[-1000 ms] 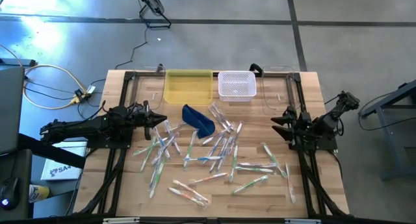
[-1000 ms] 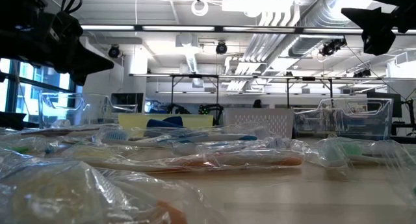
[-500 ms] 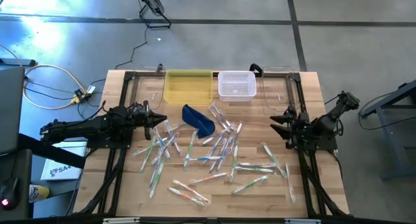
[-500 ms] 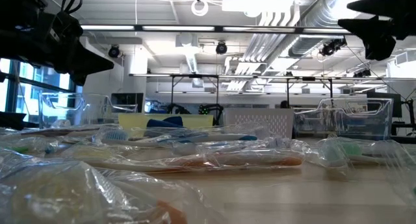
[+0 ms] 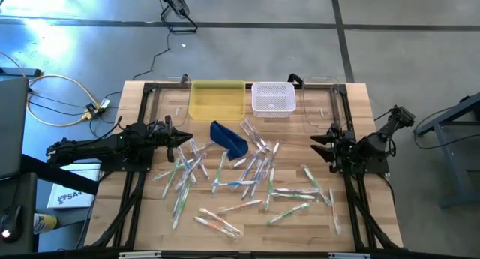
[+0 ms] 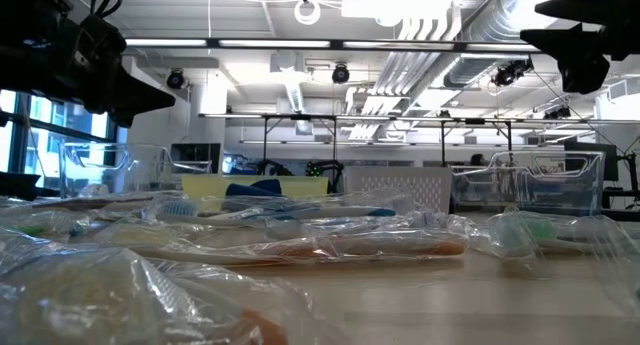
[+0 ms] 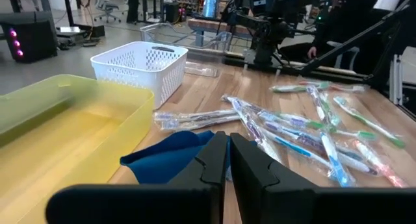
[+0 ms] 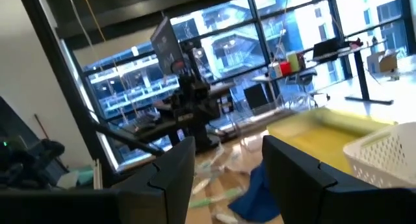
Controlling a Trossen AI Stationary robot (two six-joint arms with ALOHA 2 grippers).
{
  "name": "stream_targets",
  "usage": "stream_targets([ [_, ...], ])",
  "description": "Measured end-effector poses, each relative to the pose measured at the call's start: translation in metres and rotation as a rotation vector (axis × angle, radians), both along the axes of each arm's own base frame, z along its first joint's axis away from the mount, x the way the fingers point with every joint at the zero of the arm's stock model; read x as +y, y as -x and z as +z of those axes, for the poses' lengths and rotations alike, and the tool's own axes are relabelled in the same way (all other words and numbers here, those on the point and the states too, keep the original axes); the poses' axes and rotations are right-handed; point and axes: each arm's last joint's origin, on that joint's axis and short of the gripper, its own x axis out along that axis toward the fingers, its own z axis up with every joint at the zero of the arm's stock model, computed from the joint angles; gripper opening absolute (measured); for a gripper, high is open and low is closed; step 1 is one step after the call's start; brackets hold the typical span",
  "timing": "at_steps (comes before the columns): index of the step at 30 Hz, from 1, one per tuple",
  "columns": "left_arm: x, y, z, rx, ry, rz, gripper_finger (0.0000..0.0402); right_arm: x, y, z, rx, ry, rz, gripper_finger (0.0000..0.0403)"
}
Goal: Pick & Place Toothbrushes
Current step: Put the violet toothbrush into the right transparent bin
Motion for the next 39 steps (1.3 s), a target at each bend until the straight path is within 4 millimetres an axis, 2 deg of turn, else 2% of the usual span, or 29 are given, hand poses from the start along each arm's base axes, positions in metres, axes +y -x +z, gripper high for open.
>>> stream_targets([
  [12, 0.0, 0.0, 0.0, 0.01, -0.049, -0.004, 0.0017, 0.005, -0.019, -0.008, 0.074, -0.057, -0.069, 0.0174],
  [17, 0.0, 0.0, 0.0, 0.01, -0.049, -0.004, 0.0017, 0.01, -0.033, 0.001, 0.102, -0.038, -0.1, 0.0174],
  [26, 0.0, 0.0, 0.0, 0.01, -0.05, -0.005, 0.0017, 0.019, -0.073, 0.022, 0.226, 0.047, -0.127, 0.0174],
  [32, 0.0, 0.0, 0.0, 0.011, -0.05, -0.005, 0.0017, 0.018, -0.102, 0.018, 0.338, 0.049, -0.117, 0.0174],
  [39, 0.0, 0.0, 0.0, 0.011, -0.05, -0.005, 0.0017, 0.003, -0.134, 0.012, 0.532, 0.003, -0.071, 0.0174],
])
